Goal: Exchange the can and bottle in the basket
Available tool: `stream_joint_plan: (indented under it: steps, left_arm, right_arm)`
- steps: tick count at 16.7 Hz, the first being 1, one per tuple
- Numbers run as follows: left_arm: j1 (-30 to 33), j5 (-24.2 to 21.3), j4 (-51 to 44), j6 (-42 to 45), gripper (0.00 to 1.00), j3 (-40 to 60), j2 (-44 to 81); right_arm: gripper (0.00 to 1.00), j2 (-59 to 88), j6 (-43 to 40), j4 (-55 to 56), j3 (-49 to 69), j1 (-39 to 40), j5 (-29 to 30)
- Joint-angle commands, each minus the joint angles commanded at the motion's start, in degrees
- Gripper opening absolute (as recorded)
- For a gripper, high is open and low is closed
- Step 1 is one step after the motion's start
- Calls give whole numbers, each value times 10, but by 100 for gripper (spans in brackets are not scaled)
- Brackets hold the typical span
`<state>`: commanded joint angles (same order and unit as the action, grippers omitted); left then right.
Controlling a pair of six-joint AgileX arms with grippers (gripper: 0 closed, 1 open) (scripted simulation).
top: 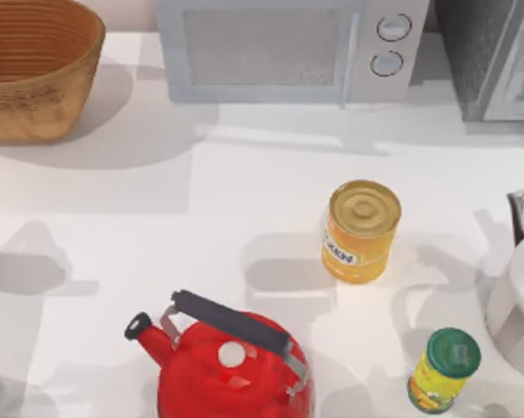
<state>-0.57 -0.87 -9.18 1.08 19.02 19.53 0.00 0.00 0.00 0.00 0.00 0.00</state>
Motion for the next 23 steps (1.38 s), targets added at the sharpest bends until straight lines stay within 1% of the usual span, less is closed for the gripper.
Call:
stream_joint_plan:
  steps: [2, 4, 6, 8, 14, 16, 18, 23]
  left_arm:
    - [3, 3, 37, -4, 0, -83, -85]
    - [4, 6, 67, -8, 0, -143, -147]
    - [5, 8, 85, -10, 0, -178, -183]
    - [6, 9, 92, -11, 0, -190, -195]
    - [5, 8, 91, -9, 0, -189, -192]
    - [7, -5, 99, -4, 0, -174, -169]
    - [12, -29, 116, 5, 0, -146, -124]
    - [29, -109, 187, 28, 0, -59, 28]
  right_arm:
    - [100, 0, 0, 0, 0, 0, 0]
    - [100, 0, 0, 0, 0, 0, 0]
    - [100, 0, 0, 0, 0, 0, 0]
    - [100, 0, 0, 0, 0, 0, 0]
    - [100, 0, 0, 0, 0, 0, 0]
    - [100, 0, 0, 0, 0, 0, 0]
    - [100, 0, 0, 0, 0, 0, 0]
    - [100, 0, 0, 0, 0, 0, 0]
